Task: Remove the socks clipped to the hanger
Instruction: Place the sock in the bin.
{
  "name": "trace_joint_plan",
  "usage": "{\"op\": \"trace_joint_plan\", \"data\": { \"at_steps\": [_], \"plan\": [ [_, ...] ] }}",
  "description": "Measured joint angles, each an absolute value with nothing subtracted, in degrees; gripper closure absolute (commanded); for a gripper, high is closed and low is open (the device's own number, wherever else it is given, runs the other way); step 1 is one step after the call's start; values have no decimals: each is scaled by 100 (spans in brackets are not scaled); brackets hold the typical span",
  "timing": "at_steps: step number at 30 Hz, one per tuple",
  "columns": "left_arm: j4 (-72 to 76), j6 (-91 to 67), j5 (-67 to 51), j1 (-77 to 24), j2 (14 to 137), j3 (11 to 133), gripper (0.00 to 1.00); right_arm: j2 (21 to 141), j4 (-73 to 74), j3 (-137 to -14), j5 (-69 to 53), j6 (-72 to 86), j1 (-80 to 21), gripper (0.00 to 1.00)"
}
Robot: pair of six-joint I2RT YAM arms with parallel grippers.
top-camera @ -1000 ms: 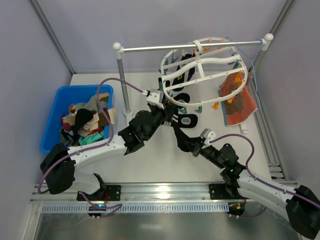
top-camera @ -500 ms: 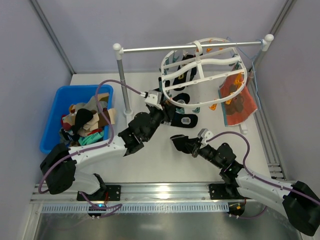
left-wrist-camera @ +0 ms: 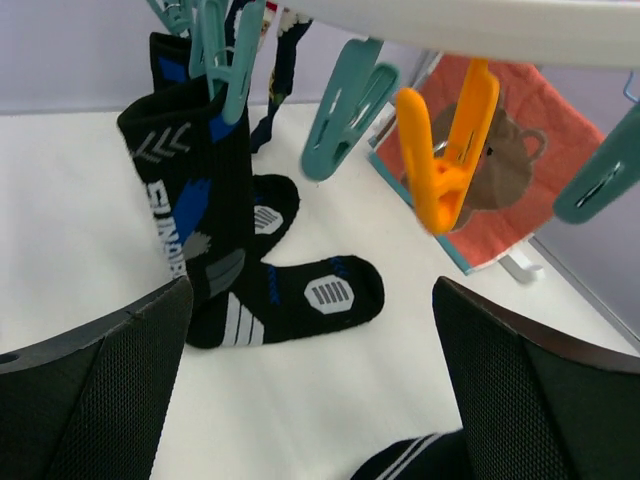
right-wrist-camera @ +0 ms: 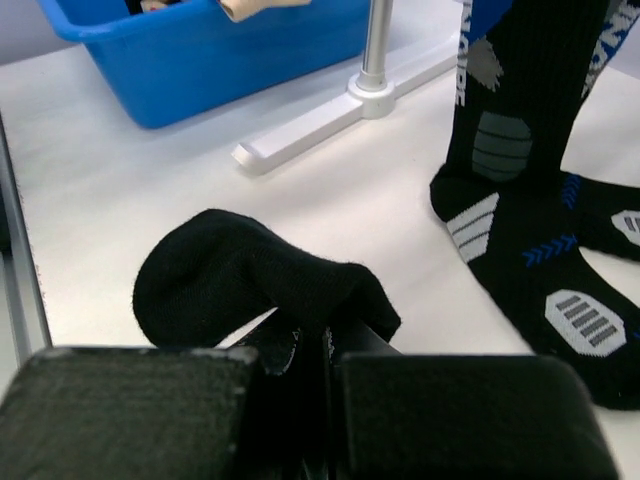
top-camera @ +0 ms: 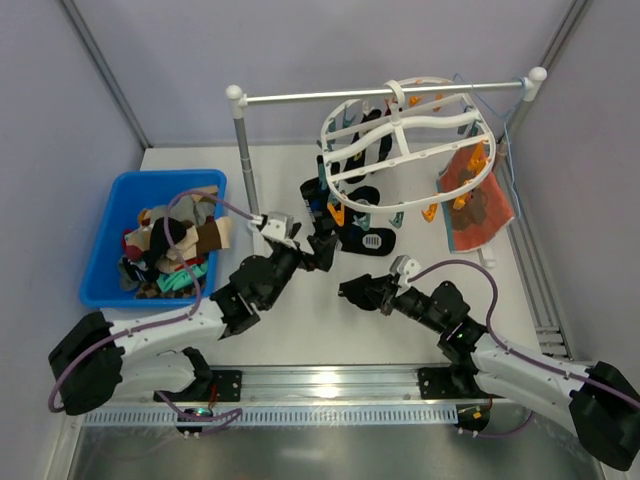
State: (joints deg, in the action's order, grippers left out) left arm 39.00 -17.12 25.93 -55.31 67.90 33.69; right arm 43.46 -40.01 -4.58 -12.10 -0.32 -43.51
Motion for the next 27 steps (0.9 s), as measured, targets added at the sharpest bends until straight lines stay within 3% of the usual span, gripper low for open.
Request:
{"op": "trace_joint_plan", "data": {
  "at_steps": [8, 22, 27],
  "plan": [
    [3844, -1629, 1573, -5511, 5334, 2606, 0, 5098, -4045, -1081, -1459, 143, -4412, 96],
    [3710, -1402, 23, -5511, 5878, 2353, 1, 5813, -4307, -1507, -1623, 287, -4685, 96],
    [3546, -1332, -172, -5511, 5940, 2355, 9, 5739, -4307, -1522, -1619, 290, -4694, 96]
  ]
}}
